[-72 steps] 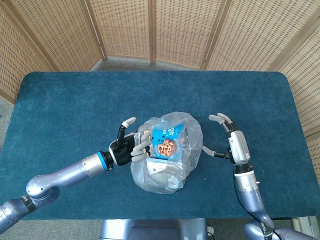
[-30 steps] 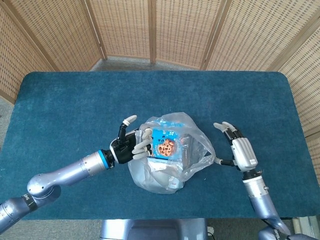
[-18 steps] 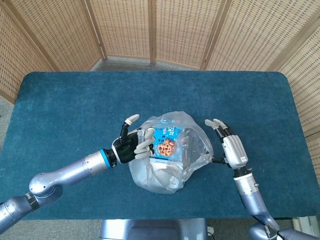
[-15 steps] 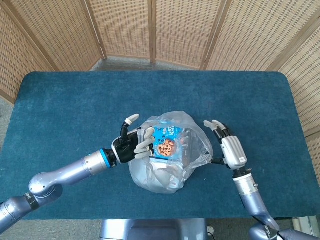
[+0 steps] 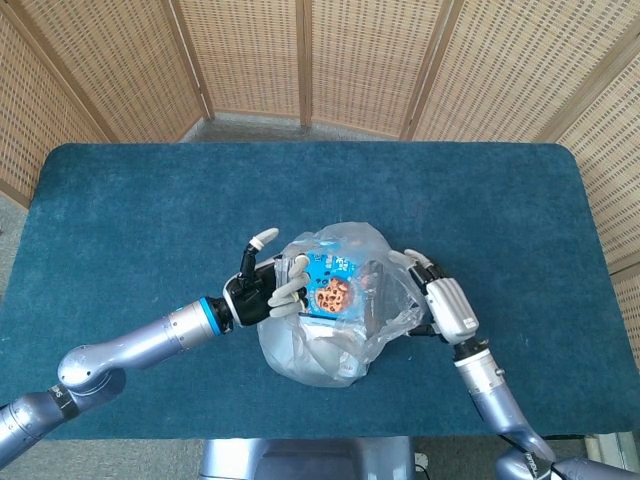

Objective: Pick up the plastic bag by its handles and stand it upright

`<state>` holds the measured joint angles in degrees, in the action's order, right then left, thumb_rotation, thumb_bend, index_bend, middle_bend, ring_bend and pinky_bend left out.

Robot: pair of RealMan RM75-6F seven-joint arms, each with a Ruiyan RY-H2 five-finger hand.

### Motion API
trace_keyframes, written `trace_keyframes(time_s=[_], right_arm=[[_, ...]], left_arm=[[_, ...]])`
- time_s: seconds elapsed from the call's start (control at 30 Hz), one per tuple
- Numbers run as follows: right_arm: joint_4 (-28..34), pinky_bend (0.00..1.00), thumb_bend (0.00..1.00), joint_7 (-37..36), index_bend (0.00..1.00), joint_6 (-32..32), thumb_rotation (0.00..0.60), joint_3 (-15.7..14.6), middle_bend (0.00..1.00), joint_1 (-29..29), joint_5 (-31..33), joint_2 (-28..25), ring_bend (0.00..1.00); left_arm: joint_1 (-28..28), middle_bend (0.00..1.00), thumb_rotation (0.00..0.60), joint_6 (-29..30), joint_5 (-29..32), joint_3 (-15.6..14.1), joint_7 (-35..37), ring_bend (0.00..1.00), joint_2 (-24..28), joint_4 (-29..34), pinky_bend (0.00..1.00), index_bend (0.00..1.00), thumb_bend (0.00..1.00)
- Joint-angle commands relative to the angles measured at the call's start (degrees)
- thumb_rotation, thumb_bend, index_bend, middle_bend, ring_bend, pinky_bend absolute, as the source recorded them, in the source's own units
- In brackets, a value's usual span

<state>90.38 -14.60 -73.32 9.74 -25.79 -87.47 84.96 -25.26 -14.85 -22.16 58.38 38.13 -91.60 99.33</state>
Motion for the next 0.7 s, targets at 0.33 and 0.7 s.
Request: trace_keyframes(time_s=[0.33, 0.7], right_arm=[[1.7, 0.1, 0.11, -4.6, 0.16, -2.9, 0.6, 3.5, 0.23, -1.6, 0.8, 4.2, 0.13], [2.4, 0.13, 0.16, -5.7, 0.4, -6.5, 0.6, 6.9, 0.36, -1.6, 4.3, 9.5, 0.25]], left_arm=[[-0.8, 0.84, 0.0, 0.5, -0.1, -0.4, -0.1, 0.96, -0.8, -0.5, 0.94, 0.66, 0.33], [-0.3, 0.84, 0.0, 0.2, 0.0, -0.4, -0.1, 0.96, -0.7, -0.7, 0.94, 0.66, 0.33]])
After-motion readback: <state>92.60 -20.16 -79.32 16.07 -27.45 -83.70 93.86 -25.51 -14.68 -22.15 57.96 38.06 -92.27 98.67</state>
